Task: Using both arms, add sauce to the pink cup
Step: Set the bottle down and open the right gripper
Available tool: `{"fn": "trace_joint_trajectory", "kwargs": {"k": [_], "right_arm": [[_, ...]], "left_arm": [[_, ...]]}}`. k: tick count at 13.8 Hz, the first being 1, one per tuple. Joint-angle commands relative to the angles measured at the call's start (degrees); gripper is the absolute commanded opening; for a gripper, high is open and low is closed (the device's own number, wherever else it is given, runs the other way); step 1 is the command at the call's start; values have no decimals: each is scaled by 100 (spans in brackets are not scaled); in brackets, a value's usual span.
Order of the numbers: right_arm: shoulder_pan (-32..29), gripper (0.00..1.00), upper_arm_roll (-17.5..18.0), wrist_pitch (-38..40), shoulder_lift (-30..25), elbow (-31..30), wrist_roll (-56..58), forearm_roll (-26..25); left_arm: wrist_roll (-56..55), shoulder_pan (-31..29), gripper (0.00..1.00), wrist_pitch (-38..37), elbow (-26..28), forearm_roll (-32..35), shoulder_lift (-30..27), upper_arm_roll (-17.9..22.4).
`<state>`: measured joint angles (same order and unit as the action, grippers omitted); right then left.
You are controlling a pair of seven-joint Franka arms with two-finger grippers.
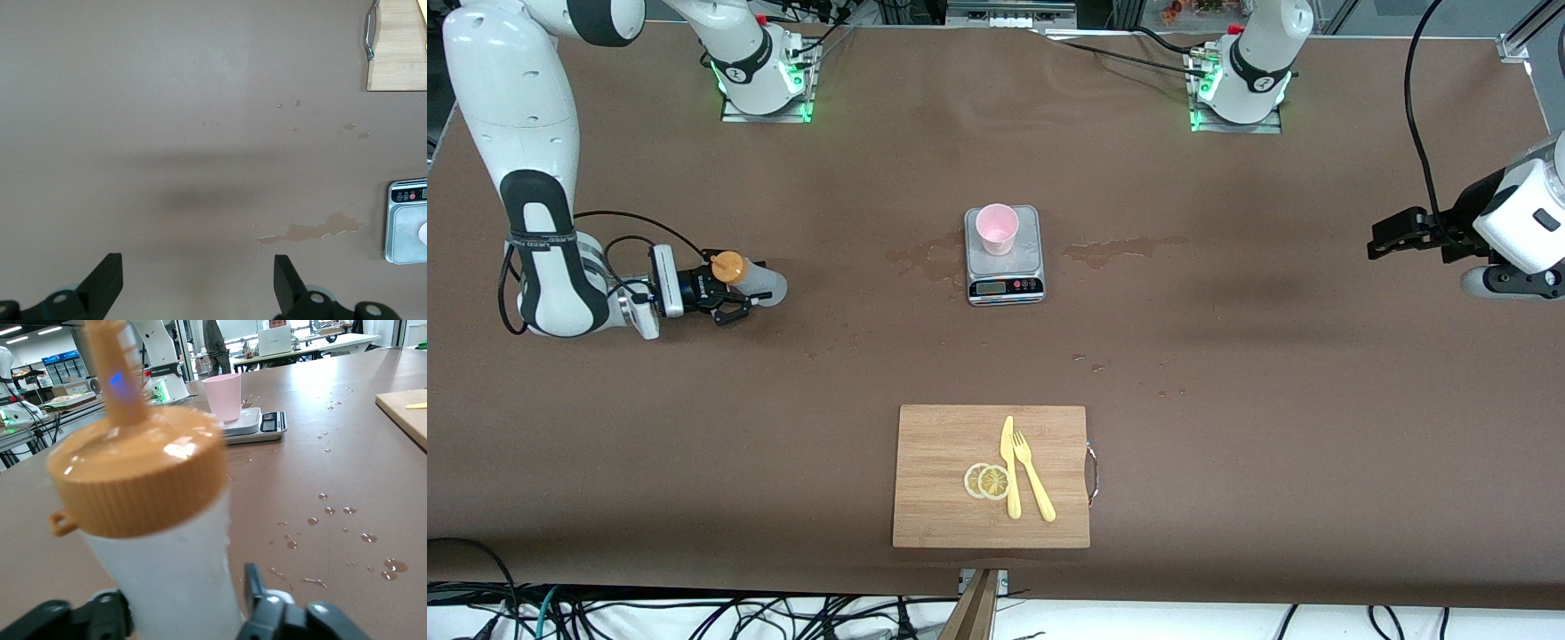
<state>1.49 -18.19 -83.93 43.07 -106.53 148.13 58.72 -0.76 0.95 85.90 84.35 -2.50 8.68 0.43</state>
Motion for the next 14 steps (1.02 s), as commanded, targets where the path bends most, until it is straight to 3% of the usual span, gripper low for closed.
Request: {"fn": "trace_joint_trajectory", "kwargs": {"k": [1,7,11,14], "right_arm": [[-26,100,-97,245,-140,158,-204,-106],[-113,100,-396,255,-684,597,-310,-1423],[-105,100,-396,-210,-1817,581,-1266,-2487],[-70,100,-194,-457,-2608,589,-2609,-3225]], "left_arm": [[111,19,100,-108,-173,-48,64,18],[111,28,100,-108,-173,-66,73,18],[111,28,100,-108,-173,-66,64,18],[111,28,100,-108,-173,-75,73,18]]}}
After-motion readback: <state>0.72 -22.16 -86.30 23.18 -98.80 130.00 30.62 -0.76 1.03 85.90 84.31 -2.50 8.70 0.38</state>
